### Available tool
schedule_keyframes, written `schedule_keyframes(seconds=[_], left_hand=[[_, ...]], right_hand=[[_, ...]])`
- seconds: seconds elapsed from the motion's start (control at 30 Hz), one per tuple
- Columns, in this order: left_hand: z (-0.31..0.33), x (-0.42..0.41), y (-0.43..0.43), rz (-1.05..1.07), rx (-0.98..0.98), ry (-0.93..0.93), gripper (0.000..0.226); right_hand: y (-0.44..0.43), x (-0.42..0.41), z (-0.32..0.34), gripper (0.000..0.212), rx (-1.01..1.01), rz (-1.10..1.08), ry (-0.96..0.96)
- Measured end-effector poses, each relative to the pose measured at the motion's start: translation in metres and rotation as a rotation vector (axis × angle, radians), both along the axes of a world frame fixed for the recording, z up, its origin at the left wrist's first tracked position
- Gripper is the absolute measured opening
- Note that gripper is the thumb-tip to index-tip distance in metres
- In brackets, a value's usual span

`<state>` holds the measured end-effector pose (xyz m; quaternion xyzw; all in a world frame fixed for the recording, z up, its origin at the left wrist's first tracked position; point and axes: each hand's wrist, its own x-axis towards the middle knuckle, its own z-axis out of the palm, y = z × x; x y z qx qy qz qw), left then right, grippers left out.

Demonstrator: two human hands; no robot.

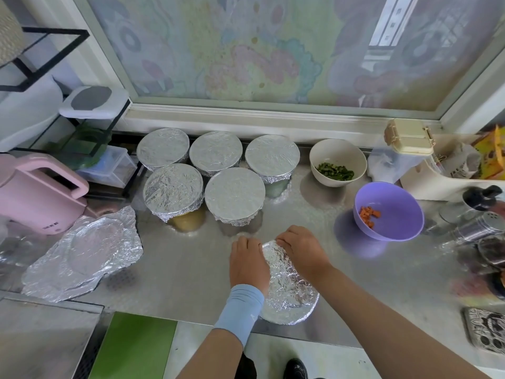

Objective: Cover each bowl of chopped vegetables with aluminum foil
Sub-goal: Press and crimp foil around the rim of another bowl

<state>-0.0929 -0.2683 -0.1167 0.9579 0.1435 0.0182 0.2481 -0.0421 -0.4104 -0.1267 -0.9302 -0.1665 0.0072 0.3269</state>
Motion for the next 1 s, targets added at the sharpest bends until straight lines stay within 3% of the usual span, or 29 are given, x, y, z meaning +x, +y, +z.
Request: schedule_keyframes(seconds=[0.13,0.27,0.4,0.53,0.63,0.7,0.77,0.87,1.0], left_hand=[[0.005,0.008,0.005,-0.203,-0.080,-0.085,0.031],[0.005,0.017,0.005,-0.358,-0.156,-0.096,0.026],[0.001,0.009,0.001,-0.251,-0.133,-0.067,0.029],[0.001,0.003,-0.005,-0.167,-0.054,-0.037,0.028],[0.003,0.003,-0.007,-0.200,-0.114,-0.040,0.039],[0.004,0.003,-0.008,-0.246,-0.146,-0.040,0.045],[0.003,0.003,-0.007,-0.259,-0.154,-0.043,0.041],[0.001,0.004,-0.006,-0.252,-0.160,-0.060,0.030],[-0.004,0.006,-0.006,-0.269,-0.113,-0.093,0.023]], right_hand=[[-0.002,-0.018,0.002,0.028,-0.110,-0.150,-0.117],[0.000,-0.036,-0.002,0.023,-0.055,-0.256,-0.086],[-0.004,-0.027,-0.003,0.023,0.029,-0.166,0.061],[-0.008,-0.011,0.005,0.030,-0.042,-0.029,0.192],[-0.008,-0.011,0.011,0.035,0.035,-0.145,0.238],[-0.008,-0.009,0.016,0.027,0.065,-0.275,0.325],[-0.009,-0.003,0.017,0.028,0.046,-0.324,0.433],[-0.008,0.006,0.020,0.023,0.169,-0.390,0.556],[-0.007,0.011,0.014,0.018,0.201,-0.379,0.599]])
